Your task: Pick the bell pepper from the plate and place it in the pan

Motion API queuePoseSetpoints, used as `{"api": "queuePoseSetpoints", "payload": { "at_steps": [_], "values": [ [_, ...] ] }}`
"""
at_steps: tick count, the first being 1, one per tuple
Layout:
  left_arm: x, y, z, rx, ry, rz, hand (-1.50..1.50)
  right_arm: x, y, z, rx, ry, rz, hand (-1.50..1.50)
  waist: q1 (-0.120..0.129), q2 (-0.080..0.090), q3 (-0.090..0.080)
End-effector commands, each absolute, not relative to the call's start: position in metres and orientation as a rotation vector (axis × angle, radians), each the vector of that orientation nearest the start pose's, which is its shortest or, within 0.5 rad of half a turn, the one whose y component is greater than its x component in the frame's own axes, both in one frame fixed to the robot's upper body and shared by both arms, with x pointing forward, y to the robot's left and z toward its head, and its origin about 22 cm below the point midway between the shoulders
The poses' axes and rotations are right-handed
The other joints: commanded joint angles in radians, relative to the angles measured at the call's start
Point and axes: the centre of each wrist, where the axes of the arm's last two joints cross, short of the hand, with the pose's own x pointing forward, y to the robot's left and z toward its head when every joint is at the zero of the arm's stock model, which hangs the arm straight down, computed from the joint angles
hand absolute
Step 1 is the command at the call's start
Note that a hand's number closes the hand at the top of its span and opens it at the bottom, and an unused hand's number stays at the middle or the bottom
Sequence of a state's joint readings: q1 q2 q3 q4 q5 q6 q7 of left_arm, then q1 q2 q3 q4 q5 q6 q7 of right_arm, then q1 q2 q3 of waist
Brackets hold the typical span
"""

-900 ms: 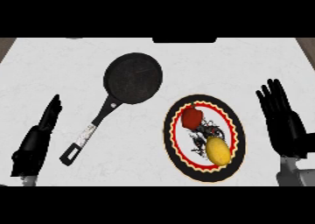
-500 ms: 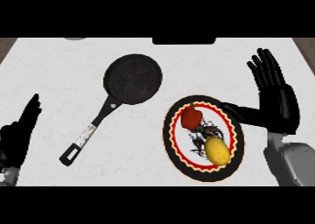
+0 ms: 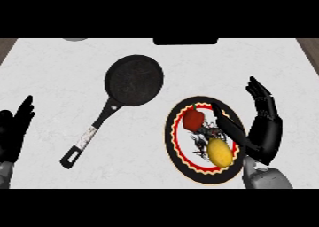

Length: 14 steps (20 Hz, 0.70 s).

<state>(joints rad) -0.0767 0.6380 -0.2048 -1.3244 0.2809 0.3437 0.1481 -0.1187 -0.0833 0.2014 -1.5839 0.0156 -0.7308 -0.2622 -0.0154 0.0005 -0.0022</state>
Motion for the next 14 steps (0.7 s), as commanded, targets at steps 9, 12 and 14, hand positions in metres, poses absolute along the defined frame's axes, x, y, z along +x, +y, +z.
{"api": "queuePoseSetpoints", "payload": {
  "at_steps": [9,12,14],
  "values": [
    [0.261,0.353,0.024,0.493,-1.187,-0.095,0.0,0.253,-0.205,0.055,-0.776,-1.612,0.261,-1.5,0.008,-0.01,-0.007],
    [0.262,0.349,0.019,0.504,-1.195,-0.09,0.0,0.264,-0.202,0.072,-0.813,-1.464,0.42,-1.5,0.013,-0.008,-0.009],
    [0.259,0.35,0.012,0.496,-1.189,-0.114,0.0,0.275,-0.194,0.091,-0.843,-1.376,0.505,-1.5,0.025,-0.007,-0.011]
  ]
}}
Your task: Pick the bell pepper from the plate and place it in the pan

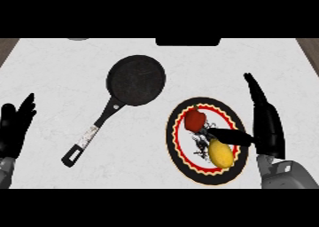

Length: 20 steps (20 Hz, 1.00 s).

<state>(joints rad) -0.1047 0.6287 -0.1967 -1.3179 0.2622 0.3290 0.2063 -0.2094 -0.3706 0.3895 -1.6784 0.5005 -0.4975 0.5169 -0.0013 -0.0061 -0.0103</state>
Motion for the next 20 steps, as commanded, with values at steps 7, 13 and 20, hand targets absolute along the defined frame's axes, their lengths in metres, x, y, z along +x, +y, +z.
{"api": "queuePoseSetpoints", "payload": {
  "at_steps": [7,13,20],
  "values": [
    [0.271,0.347,0.025,0.502,-1.214,-0.123,0.0,0.297,-0.132,0.142,-0.918,-1.06,0.748,-1.5,0.029,0.002,0.006],
    [0.267,0.356,0.011,0.482,-1.196,-0.118,0.0,0.305,-0.076,0.146,-0.866,-0.898,0.864,-1.5,0.019,0.007,0.007],
    [0.266,0.35,0.018,0.486,-1.204,-0.096,0.0,0.318,-0.085,0.132,-0.863,-0.845,0.862,-1.5,0.008,0.004,0.01]
  ]
}}
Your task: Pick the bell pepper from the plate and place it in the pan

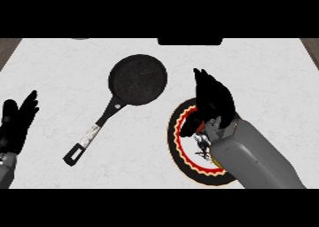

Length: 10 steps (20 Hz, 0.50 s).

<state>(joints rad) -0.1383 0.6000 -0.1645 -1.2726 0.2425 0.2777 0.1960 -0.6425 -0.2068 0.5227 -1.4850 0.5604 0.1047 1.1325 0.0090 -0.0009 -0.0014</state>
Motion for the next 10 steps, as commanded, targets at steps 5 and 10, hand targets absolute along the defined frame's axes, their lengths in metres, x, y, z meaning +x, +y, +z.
{"api": "queuePoseSetpoints", "payload": {
  "at_steps": [5,10],
  "values": [
    [0.264,0.356,0.01,0.502,-1.202,-0.098,0.0,0.307,-0.068,0.109,-0.911,-0.791,0.874,-1.5,-0.005,-0.002,0.001],
    [0.272,0.359,0.012,0.491,-1.196,-0.108,0.0,0.315,-0.068,0.091,-0.88,-0.759,0.921,-1.5,-0.004,0.001,0.001]
  ]
}}
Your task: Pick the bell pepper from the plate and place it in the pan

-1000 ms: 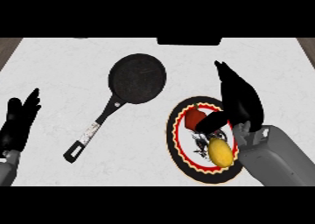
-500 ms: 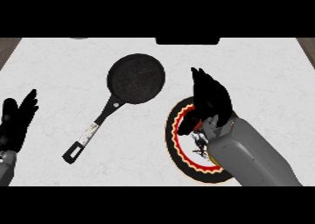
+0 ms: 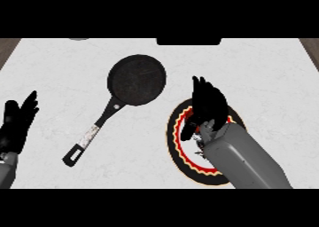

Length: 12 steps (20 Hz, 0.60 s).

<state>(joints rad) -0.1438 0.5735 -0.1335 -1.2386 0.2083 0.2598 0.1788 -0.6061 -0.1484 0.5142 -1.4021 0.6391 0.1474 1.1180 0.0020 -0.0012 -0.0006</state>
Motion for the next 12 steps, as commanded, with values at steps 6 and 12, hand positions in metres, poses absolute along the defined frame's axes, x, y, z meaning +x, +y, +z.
{"api": "queuePoseSetpoints", "payload": {
  "at_steps": [6,12],
  "values": [
    [0.269,0.352,0.008,0.488,-1.209,-0.108,0.0,0.317,-0.079,0.083,-0.869,-0.757,0.924,-1.5,0.001,0.001,0.001],
    [0.267,0.352,0.006,0.477,-1.2,-0.091,0.0,0.311,-0.074,0.066,-0.879,-0.753,0.91,-1.5,-0.001,0.001,0.0]
  ]
}}
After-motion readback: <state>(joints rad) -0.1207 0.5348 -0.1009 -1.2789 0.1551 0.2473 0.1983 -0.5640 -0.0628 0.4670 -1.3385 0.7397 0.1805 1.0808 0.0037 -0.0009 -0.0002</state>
